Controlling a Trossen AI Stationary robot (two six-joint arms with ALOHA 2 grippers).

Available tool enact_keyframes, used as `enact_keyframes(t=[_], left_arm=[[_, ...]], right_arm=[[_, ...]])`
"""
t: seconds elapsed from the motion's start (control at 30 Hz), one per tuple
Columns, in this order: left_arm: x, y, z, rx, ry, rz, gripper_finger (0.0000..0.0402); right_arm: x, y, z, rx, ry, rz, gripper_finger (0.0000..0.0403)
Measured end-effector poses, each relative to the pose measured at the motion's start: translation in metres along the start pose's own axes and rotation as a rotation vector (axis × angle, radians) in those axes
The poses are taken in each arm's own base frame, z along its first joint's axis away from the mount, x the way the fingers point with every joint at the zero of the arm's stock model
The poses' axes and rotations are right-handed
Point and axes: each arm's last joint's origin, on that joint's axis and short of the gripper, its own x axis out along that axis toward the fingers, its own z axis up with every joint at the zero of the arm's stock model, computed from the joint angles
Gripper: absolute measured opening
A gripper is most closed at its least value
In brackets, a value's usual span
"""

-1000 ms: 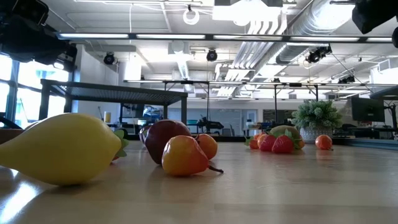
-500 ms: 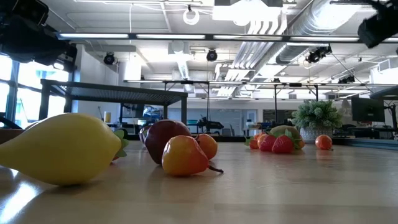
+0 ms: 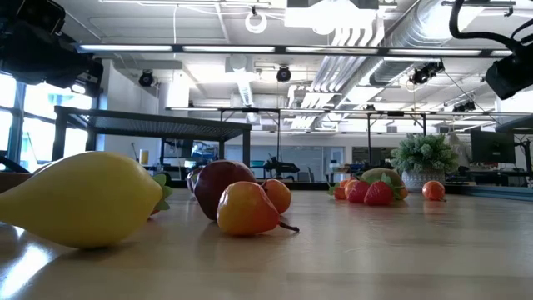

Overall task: Pick & Place Fruit
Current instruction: Put the blue strainer bowl on the shelf

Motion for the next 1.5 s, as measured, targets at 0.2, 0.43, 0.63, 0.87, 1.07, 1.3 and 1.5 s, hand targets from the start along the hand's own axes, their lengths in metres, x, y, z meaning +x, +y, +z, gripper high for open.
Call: enact_keyframes(t=[0.2, 0.43, 0.63, 0.87, 1.07, 1.3, 1.5], left_arm=[[0.0000, 0.0000, 0.0000, 0.000, 0.000, 0.000, 0.0001], [0.0000, 0.0000, 0.0000, 0.000, 0.000, 0.000, 0.0001], [0.0000, 0.0000, 0.0000, 0.000, 0.000, 0.000, 0.0001], [0.0000, 0.0000, 0.0000, 0.000, 0.000, 0.000, 0.0001], [0.0000, 0.0000, -0.0001, 0.000, 0.001, 0.000, 0.0001], [0.0000, 0.0000, -0.0002, 0.000, 0.001, 0.000, 0.0001], [0.0000, 0.0000, -0.0001, 0.000, 0.001, 0.000, 0.0001]], right_arm=[[0.0000, -0.0001, 0.0001, 0.000, -0.001, -0.001, 0.0190], [0.0000, 0.0001, 0.0002, -0.001, -0.003, 0.000, 0.0108], [0.0000, -0.0001, 0.0001, -0.003, -0.002, -0.002, 0.0060], [-0.0002, -0.0001, -0.0003, -0.012, 0.006, 0.003, 0.0028], [-0.0003, -0.0001, -0.0003, -0.031, 0.005, 0.002, 0.0025], [-0.0003, -0.0002, -0.0002, -0.024, 0.003, 0.002, 0.0024], [-0.0037, -0.0012, -0.0009, -0.024, -0.005, 0.017, 0.0023]])
